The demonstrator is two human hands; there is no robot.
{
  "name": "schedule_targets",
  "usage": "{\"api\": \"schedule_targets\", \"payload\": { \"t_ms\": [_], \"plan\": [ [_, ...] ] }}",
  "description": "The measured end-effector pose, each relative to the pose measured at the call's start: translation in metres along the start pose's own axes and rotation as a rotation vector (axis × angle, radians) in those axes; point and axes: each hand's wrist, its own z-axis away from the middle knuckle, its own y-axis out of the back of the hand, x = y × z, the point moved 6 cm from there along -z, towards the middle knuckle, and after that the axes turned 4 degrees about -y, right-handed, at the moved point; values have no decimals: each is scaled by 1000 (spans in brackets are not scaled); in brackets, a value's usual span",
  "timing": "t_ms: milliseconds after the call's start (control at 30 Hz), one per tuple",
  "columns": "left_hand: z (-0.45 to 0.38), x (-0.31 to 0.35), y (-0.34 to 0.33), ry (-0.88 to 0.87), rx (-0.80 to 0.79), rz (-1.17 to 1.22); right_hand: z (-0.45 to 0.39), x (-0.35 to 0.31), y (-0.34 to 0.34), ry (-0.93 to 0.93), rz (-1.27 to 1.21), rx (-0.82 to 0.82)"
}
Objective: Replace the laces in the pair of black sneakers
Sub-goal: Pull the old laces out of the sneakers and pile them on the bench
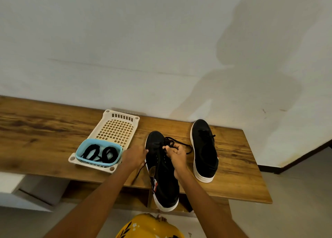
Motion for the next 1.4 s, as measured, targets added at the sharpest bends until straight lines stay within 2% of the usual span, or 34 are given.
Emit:
{"api": "schedule_targets", "payload": {
  "t_ms": [67, 100, 167, 333, 400, 500, 600, 700, 833, 967, 1133, 1267, 1333, 1400],
  "plan": [
    [-2, 13, 9, -101, 93, 151, 1, -2, -1, -1, -8, -9],
    [-5, 20, 10, -169, 78, 212, 1, -3, -1, -2, -18, -9],
    [-9, 33, 5, -261, -35, 187, 1, -3, 0, -4, -23, -7],
    [-15, 37, 3, -224, -106, 106, -4, -32, -9, 87, 88, 10],
    [-16, 37, 6, -225, -133, 135, -9, -69, -8, 134, -22, 74],
    [-15, 39, 10, -244, -161, 121, -22, -134, 11, 215, -361, 168],
    [-15, 43, 15, -271, -115, 82, -28, -161, 25, 258, -444, 167],
    [-16, 43, 20, -241, -56, 111, -21, -135, 22, 212, -244, 105],
    [-21, 37, 18, -198, -59, 103, -11, -61, 27, 97, -12, 143],
    [-22, 46, 16, -228, -128, -26, -15, -20, 29, 48, 19, 167],
    [-35, 60, 12, -244, -253, -186, -25, -3, 28, -54, 32, 132],
    [-36, 64, 10, -210, -235, -199, -27, -1, 34, -116, 100, 153],
    [-34, 58, 8, -157, -255, -103, -21, -13, 39, -5, 377, 213],
    [-32, 48, 9, -73, -276, 150, -13, -31, 32, 231, 673, 210]
  ]
}}
